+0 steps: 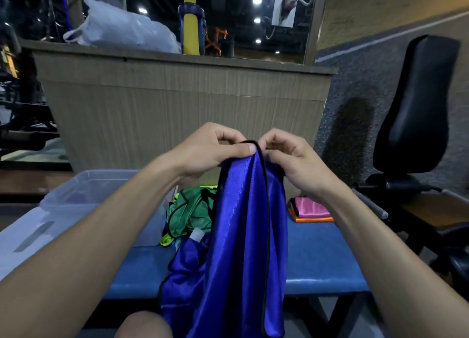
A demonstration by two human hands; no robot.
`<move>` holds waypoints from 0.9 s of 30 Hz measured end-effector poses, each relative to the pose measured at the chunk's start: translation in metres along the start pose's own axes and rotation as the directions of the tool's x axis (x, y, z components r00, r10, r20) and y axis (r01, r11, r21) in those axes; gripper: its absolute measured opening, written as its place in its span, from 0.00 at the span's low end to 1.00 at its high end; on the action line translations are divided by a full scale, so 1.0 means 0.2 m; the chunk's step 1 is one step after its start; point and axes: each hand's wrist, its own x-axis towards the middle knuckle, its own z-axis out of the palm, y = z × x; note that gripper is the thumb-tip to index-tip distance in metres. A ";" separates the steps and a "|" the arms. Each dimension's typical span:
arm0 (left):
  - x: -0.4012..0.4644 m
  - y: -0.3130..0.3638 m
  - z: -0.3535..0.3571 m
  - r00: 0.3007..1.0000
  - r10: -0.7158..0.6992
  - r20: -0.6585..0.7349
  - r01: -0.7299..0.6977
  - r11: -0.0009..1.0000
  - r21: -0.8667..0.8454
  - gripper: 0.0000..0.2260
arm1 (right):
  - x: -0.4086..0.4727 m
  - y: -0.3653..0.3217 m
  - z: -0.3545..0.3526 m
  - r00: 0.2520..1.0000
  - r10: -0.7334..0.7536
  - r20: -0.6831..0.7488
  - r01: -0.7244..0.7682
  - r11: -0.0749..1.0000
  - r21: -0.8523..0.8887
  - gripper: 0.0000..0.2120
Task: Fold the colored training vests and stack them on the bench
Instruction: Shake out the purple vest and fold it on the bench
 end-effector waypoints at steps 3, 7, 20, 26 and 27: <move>0.01 0.04 -0.04 0.999 0.034 -0.029 -0.030 0.994 0.104 0.09 | -0.02 0.00 0.02 0.999 0.025 0.034 -0.023 0.998 -0.052 0.09; 0.02 0.09 -0.06 0.997 0.064 -0.047 -0.045 0.945 0.323 0.06 | -0.06 0.01 0.09 0.996 0.059 0.064 -0.058 0.998 -0.029 0.24; -0.11 0.05 -0.24 0.999 -0.035 0.001 0.033 0.960 0.276 0.06 | 0.00 0.05 0.00 0.983 0.185 0.006 -0.182 0.955 0.233 0.16; -0.18 -0.08 -0.20 0.990 -0.132 0.050 0.110 0.944 0.310 0.10 | 0.14 -0.07 -0.03 0.985 0.173 -0.020 -0.167 0.969 0.183 0.11; -0.18 -0.11 -0.20 0.988 -0.149 0.046 0.127 0.941 0.314 0.11 | 0.15 -0.08 -0.03 0.986 0.166 -0.031 -0.158 0.971 0.179 0.11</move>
